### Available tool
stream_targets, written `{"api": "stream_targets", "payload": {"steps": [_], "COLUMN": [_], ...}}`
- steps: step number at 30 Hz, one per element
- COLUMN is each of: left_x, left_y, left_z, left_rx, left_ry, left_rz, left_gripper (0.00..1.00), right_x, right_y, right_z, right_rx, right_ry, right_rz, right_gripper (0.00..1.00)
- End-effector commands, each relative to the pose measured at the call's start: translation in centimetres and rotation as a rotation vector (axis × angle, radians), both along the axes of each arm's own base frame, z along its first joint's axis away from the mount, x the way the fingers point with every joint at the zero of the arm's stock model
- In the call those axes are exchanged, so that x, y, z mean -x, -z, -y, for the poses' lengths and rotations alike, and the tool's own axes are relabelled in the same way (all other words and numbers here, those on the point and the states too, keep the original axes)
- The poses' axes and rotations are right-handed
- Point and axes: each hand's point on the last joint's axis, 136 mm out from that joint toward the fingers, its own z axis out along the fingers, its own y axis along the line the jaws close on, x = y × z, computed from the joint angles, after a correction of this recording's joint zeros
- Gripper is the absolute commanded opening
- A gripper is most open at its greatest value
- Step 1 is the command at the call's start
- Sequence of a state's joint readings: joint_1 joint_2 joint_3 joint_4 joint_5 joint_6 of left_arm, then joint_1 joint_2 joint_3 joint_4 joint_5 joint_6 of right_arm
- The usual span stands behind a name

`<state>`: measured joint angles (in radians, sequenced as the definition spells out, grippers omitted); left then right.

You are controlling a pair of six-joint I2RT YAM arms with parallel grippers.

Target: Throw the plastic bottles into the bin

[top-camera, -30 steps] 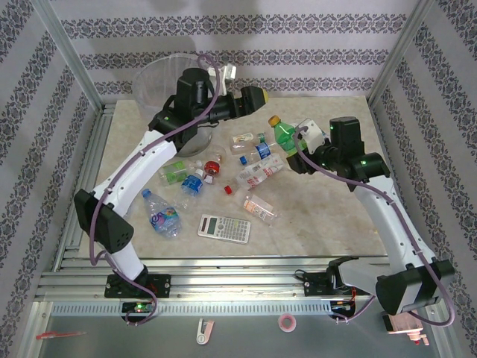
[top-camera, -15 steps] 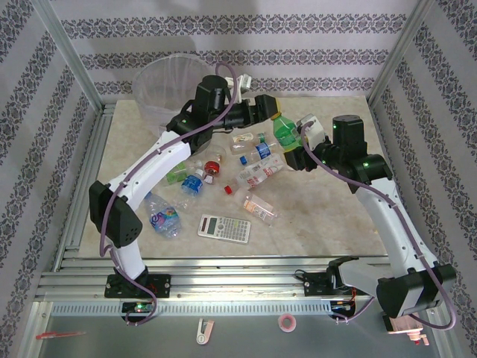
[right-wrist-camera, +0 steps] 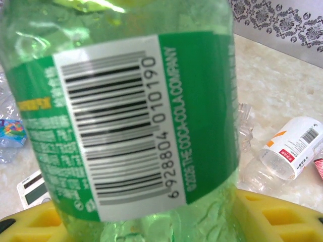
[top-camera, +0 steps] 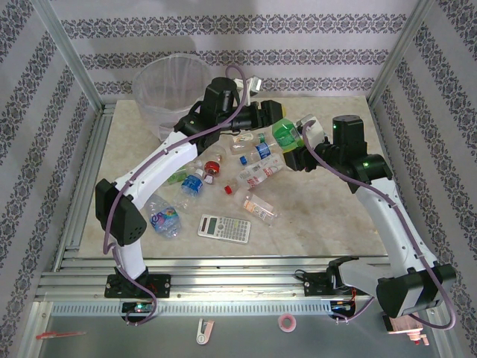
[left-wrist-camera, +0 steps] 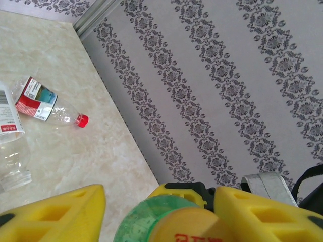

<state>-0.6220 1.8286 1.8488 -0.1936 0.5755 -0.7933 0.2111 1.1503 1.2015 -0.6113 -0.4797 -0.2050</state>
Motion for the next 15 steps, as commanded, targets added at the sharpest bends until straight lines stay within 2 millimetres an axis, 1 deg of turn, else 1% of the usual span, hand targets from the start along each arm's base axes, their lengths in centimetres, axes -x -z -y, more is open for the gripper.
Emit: {"api": "stream_targets", "payload": {"steps": [1,2,6,10,15], "left_x": [-0.17,-0.17,-0.19,-0.17,-0.24], "left_y": [-0.91,-0.94,-0.85,-0.79,-0.78], "left_z": [0.41,0.40,0.39,0.41,0.39], "left_rx": [-0.002,-0.004,-0.019,-0.029,-0.040], "left_ry": [0.004,0.005,0.010,0.013,0.014], "left_rz": [0.046,0.049,0.045,0.043,0.040], "left_gripper": [0.55,0.54,0.40,0.34,0.19], "right_x": [-0.06,-0.08,-0.25,-0.58,-0.73], "right_y": [-1.09,-1.00,-0.78,-0.52,-0.23], "right_z": [-0.22,-0.22,-0.23,-0.23,-0.31], "right_rx": [-0.037,-0.037,-0.041,-0.048,-0.054], "right_ry": [-0.015,-0.015,-0.012,-0.003,-0.002], "right_rz": [0.024,0.021,0.009,-0.009,-0.026], "right_gripper": [0.39,0.39,0.39,0.39,0.40]}}
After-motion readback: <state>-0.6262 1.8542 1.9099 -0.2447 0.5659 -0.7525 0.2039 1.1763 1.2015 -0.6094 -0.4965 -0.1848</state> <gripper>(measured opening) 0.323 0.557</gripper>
